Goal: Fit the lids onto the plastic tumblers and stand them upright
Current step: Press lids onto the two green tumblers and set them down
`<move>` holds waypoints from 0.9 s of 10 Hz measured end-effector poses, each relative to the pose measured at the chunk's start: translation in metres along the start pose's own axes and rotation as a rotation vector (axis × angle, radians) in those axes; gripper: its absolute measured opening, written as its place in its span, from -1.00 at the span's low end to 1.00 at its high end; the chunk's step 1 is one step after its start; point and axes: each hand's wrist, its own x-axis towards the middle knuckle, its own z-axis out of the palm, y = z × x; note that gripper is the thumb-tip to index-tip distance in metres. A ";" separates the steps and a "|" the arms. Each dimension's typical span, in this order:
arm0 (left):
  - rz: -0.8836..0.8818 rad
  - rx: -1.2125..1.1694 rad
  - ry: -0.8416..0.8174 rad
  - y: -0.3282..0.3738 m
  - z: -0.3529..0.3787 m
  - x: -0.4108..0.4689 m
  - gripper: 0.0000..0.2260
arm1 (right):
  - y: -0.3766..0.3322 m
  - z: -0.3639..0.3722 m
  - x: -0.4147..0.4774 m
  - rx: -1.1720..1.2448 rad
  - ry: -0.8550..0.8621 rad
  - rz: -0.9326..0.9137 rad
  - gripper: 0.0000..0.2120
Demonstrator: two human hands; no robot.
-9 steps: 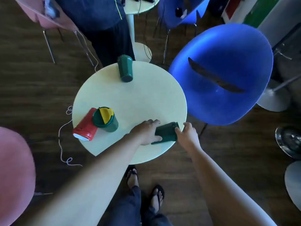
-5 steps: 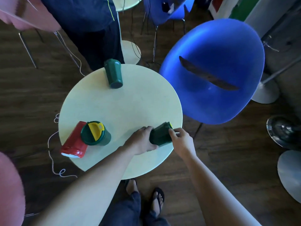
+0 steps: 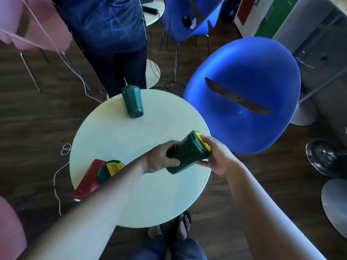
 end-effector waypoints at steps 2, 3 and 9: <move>0.113 0.420 0.265 0.003 0.007 0.015 -0.31 | -0.008 0.006 0.018 -0.014 -0.012 -0.077 -0.79; 0.131 0.502 0.438 0.000 0.015 0.019 -0.14 | -0.005 0.013 0.027 -0.033 0.042 -0.085 -0.73; -0.176 0.465 0.273 -0.029 0.001 0.034 -0.26 | 0.032 0.011 0.041 -0.292 0.119 -0.102 -0.83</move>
